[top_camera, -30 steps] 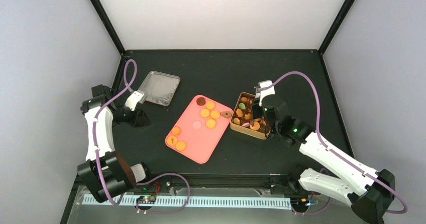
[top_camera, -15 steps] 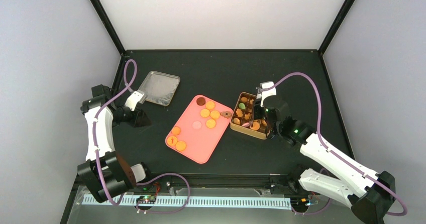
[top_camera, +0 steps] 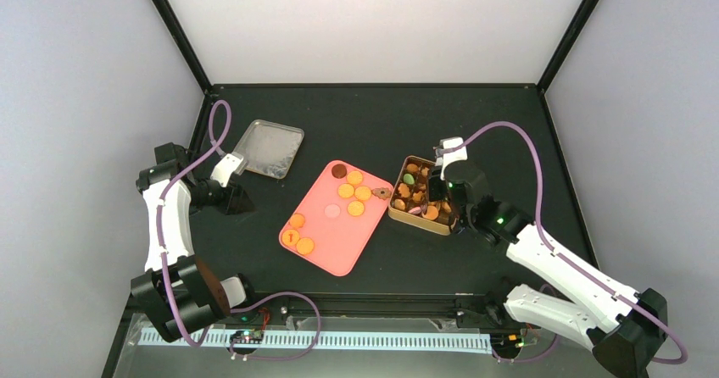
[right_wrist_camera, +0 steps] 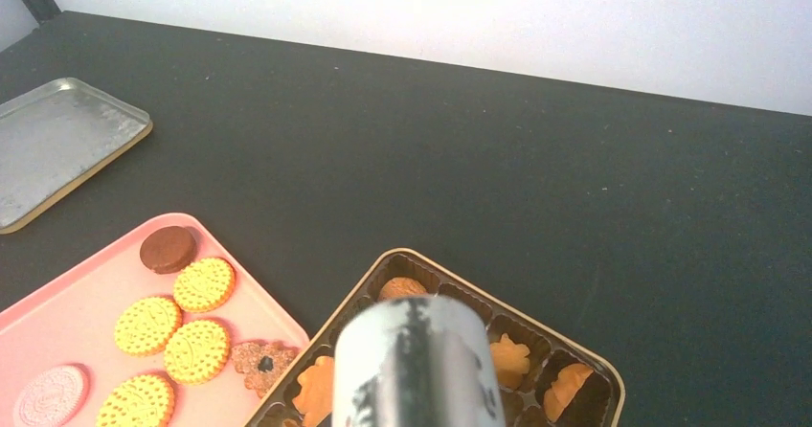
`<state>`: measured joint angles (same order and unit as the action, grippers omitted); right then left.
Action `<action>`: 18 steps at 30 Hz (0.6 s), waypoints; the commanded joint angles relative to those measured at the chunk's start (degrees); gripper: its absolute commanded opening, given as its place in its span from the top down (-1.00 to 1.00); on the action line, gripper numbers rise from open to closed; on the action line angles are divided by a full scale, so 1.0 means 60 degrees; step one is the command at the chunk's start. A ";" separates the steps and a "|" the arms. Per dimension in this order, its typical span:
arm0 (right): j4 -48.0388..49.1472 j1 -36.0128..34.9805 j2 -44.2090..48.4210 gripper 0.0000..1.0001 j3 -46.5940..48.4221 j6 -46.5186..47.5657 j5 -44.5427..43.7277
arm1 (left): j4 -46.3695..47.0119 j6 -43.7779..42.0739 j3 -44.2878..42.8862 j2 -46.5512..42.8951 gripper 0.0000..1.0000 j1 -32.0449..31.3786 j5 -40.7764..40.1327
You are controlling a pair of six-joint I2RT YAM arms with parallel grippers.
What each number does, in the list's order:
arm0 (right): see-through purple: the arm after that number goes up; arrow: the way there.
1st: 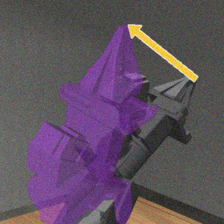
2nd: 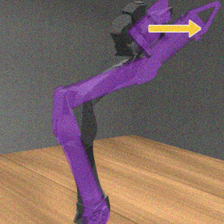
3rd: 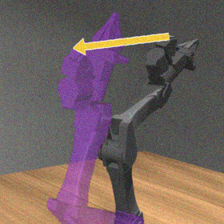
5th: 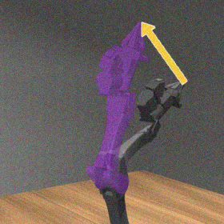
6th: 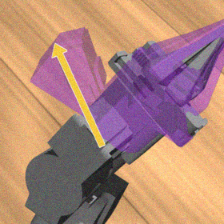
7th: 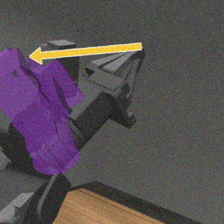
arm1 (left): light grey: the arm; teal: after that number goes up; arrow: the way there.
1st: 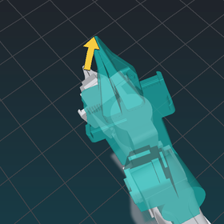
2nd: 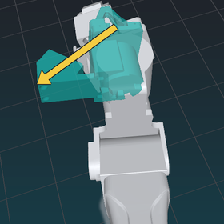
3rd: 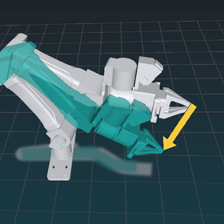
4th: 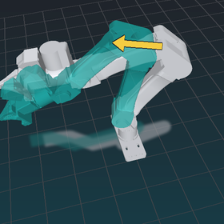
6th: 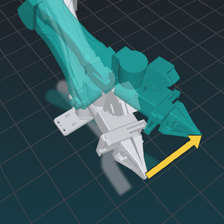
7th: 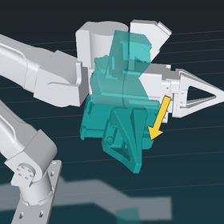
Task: Pack the cookies
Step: Place the fake cookies in the empty pocket of the box.
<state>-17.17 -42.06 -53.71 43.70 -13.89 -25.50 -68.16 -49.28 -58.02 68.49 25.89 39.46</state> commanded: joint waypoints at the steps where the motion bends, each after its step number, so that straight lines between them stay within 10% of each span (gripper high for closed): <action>1: -0.0467 0.0084 0.0234 0.41 0.0399 0.0168 -0.0436 | -0.0223 -0.0166 -0.0247 -0.0085 -0.01 0.0081 0.0244; 18: -0.0139 0.0084 0.0334 0.40 0.0045 0.0182 -0.0334 | -0.0256 -0.0181 -0.0355 -0.0071 -0.01 0.0080 0.0315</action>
<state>-19.68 -41.98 -51.90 45.84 -12.53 -26.52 -68.18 -49.28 -58.02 68.49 25.89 39.48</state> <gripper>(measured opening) 0.302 0.506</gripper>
